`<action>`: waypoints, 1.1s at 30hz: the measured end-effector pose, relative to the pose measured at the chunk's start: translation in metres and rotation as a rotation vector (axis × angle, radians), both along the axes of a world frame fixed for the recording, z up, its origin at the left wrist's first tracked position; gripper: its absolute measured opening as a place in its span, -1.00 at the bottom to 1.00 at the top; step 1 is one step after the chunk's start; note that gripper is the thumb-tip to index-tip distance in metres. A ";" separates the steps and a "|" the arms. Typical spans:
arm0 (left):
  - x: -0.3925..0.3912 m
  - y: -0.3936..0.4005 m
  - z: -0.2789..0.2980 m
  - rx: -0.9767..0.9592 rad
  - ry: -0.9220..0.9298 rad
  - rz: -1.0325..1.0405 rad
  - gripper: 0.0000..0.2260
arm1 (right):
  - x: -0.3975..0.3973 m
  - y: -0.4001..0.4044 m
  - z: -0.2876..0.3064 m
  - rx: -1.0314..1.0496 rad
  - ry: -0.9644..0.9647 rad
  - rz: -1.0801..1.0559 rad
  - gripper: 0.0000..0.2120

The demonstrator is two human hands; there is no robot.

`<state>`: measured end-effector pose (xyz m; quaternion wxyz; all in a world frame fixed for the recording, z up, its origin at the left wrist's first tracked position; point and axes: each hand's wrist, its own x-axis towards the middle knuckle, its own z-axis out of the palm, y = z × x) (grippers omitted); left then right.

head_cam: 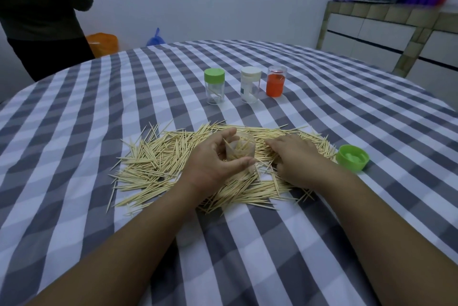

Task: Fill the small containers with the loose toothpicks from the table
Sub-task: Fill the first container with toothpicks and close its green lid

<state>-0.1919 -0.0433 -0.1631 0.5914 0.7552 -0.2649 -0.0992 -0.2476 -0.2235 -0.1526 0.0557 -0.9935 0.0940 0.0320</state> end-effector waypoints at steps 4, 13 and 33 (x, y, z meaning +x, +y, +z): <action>0.000 0.000 -0.001 0.008 -0.002 0.003 -0.20 | 0.006 -0.002 -0.006 -0.132 -0.097 0.025 -0.58; 0.000 0.000 0.000 0.006 0.011 -0.001 -0.20 | 0.010 0.001 -0.015 -0.239 -0.208 0.091 -0.70; 0.002 -0.003 -0.005 -0.017 -0.022 0.076 -0.30 | 0.002 0.009 0.001 0.669 -0.580 -0.159 -0.86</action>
